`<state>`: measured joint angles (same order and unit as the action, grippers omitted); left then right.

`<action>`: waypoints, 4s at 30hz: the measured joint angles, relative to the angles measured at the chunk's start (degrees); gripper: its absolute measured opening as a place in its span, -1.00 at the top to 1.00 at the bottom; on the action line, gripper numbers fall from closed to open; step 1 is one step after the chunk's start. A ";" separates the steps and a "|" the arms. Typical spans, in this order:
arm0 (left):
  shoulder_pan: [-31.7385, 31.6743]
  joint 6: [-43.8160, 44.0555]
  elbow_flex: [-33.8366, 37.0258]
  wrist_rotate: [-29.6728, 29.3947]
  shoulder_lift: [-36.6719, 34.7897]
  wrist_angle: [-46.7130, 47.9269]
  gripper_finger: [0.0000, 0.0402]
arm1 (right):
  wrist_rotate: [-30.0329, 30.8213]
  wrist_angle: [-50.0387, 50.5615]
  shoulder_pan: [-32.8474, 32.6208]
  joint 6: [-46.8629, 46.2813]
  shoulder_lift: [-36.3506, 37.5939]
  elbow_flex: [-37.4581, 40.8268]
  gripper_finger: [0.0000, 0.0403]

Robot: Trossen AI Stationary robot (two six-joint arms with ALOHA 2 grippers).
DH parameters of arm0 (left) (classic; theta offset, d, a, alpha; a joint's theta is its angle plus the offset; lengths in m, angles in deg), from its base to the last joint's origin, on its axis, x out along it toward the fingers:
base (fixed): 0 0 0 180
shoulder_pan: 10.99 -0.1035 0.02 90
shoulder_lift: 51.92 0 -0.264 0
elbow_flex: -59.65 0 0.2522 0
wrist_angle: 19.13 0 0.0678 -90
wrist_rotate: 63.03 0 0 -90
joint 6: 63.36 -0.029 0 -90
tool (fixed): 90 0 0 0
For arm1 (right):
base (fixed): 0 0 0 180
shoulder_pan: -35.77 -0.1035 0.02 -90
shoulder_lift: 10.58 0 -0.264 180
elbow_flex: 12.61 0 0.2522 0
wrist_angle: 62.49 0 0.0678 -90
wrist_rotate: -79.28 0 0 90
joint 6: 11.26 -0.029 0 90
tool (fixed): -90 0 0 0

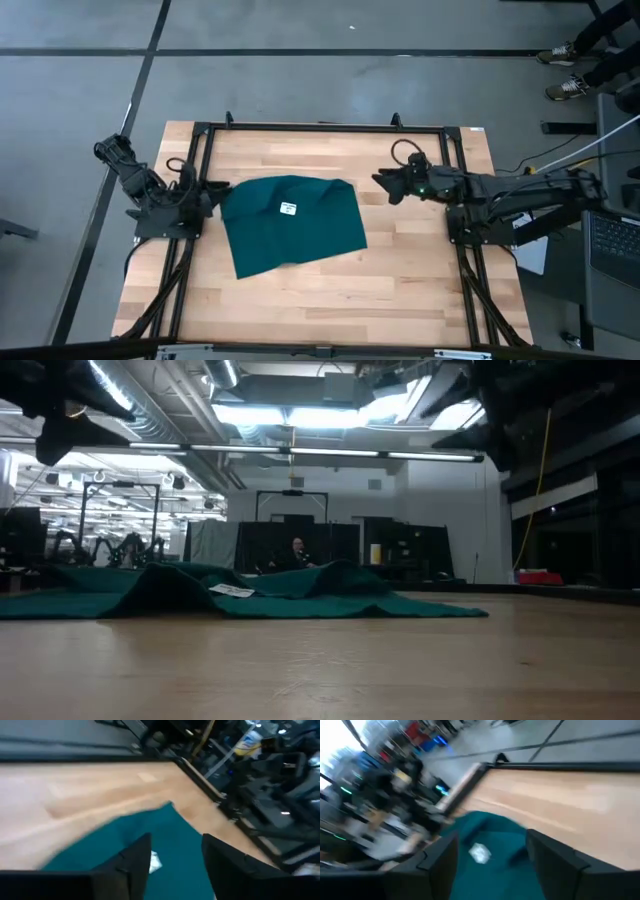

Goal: Fold microfiber towels
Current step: Fold the black towel on the table

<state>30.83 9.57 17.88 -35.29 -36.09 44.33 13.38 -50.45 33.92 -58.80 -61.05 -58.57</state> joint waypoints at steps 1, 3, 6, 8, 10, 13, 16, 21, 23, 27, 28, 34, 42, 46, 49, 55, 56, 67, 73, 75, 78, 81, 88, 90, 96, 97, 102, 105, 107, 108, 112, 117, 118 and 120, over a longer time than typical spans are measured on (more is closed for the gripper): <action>0.03 -1.04 0.00 1.44 0.03 -2.00 0.10 | -0.87 -2.76 -0.57 -1.57 -0.68 -0.01 -0.18; 0.03 -1.40 0.00 4.07 0.27 -5.28 0.07 | -2.20 -8.13 -2.26 -4.27 -3.01 -0.09 -0.17; 0.00 2.22 0.00 5.12 1.88 -5.91 0.05 | -3.72 -11.28 -3.34 -7.29 -8.19 -0.09 -0.09; 0.00 6.15 0.00 6.13 3.56 -2.93 0.05 | -6.27 -13.91 -2.79 -9.83 -12.50 -0.09 -0.02; 0.00 12.74 0.00 7.08 5.86 1.66 0.05 | -9.89 -18.46 -2.00 -10.43 -16.99 -0.09 0.06; 0.00 22.17 0.00 10.70 9.08 8.50 0.04 | -14.90 -19.81 -0.29 -10.26 -22.45 -2.63 0.14; -0.19 26.67 0.05 11.86 12.05 10.59 0.04 | -19.85 -19.86 1.94 -8.20 -26.78 -6.71 0.16; -1.93 28.87 0.04 11.53 12.42 10.85 0.04 | -26.73 -17.96 4.72 -4.85 -32.58 -12.56 0.13; -2.82 28.44 0.04 11.93 12.40 10.63 0.04 | -28.35 -17.38 5.54 -4.43 -34.64 -13.51 0.10; -4.39 27.21 0.09 12.34 12.46 10.14 0.04 | -25.79 -16.47 6.34 -4.57 -37.98 -13.46 0.07; -4.72 26.97 0.21 12.35 12.44 9.90 0.04 | -24.37 -16.70 6.46 -5.08 -38.66 -13.21 0.08; -5.91 25.47 0.39 13.50 12.46 8.60 0.04 | -24.08 -18.14 6.83 -9.33 -44.74 -12.33 0.23; -5.98 25.38 0.39 15.86 12.46 7.47 0.04 | -26.05 -27.49 7.11 -13.55 -52.68 -13.55 0.28; -5.98 25.49 0.39 15.91 12.46 7.44 0.04 | -26.22 -27.63 7.30 -13.54 -54.83 -15.71 0.26; -5.98 25.49 0.39 16.17 12.46 7.38 0.04 | -26.51 -27.77 7.74 -13.53 -56.02 -16.74 0.25; -5.98 25.21 0.42 17.47 12.46 7.31 0.04 | -26.74 -21.90 8.73 -13.42 -56.16 -16.88 0.26; -5.98 25.03 0.42 17.47 12.46 7.34 0.04 | -26.80 -21.18 8.90 -13.42 -56.16 -16.88 0.25; -5.98 24.61 0.42 18.08 12.46 7.31 0.04 | -28.08 -21.41 11.90 -13.28 -56.16 -16.88 0.23; -5.98 24.68 0.42 18.08 12.46 7.31 0.04 | -29.14 -20.93 12.27 -12.46 -56.14 -16.88 0.25; -5.98 24.68 0.42 18.08 12.46 7.31 0.04 | -29.14 -20.71 12.27 -12.46 -56.14 -16.88 0.24; -5.98 24.66 0.42 18.45 12.46 7.33 0.04 | -29.12 -19.98 12.28 -12.54 -56.12 -16.88 0.22; -5.98 24.65 0.42 18.47 12.46 7.31 0.04 | -29.68 -19.82 12.27 -13.38 -56.99 -16.88 0.21; -5.98 24.66 0.42 18.47 12.46 7.31 0.04 | -30.59 -21.22 12.20 -13.99 -58.00 -16.86 0.24; -5.98 24.66 0.42 18.47 12.46 7.32 0.04 | -30.51 -21.22 12.56 -13.99 -58.11 -16.82 0.25; -5.98 24.96 0.42 18.46 12.46 7.31 0.04 | -29.46 -21.69 13.61 -13.96 -58.11 -16.84 0.25; -5.98 25.12 0.42 18.47 12.46 7.34 0.04 | -29.48 -21.71 13.79 -13.95 -58.15 -16.84 0.26; -5.98 25.38 0.42 18.47 12.46 7.31 0.04 | -29.53 -25.98 13.97 -15.32 -60.85 -17.15 0.31; -5.98 25.42 0.42 18.59 12.46 7.30 0.04 | -30.78 -27.04 13.78 -15.92 -63.22 -19.55 0.37; -5.98 25.40 0.44 18.67 12.44 7.29 0.04 | -32.26 -26.92 13.69 -15.40 -64.79 -21.89 0.44; -5.98 25.40 0.44 18.71 12.46 7.32 0.04 | -33.13 -26.75 13.68 -14.97 -65.48 -23.12 0.50; -5.98 25.36 0.46 18.83 12.44 7.33 0.04 | -36.70 -25.84 14.28 -11.80 -66.54 -27.26 0.91; -5.98 25.36 0.46 18.89 12.44 7.33 0.04 | -40.60 -25.45 15.94 -11.54 -66.26 -29.17 0.96; -5.98 25.34 0.46 18.89 12.46 7.31 0.04 | -41.43 -25.55 16.10 -11.57 -66.23 -29.27 0.97; -5.98 25.34 0.46 18.89 12.46 7.32 0.04 | -43.40 -25.32 16.25 -11.97 -65.40 -29.27 0.97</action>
<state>24.84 34.90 18.33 -16.41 -23.63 51.65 -30.02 -75.77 50.16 -70.78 -126.45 -87.85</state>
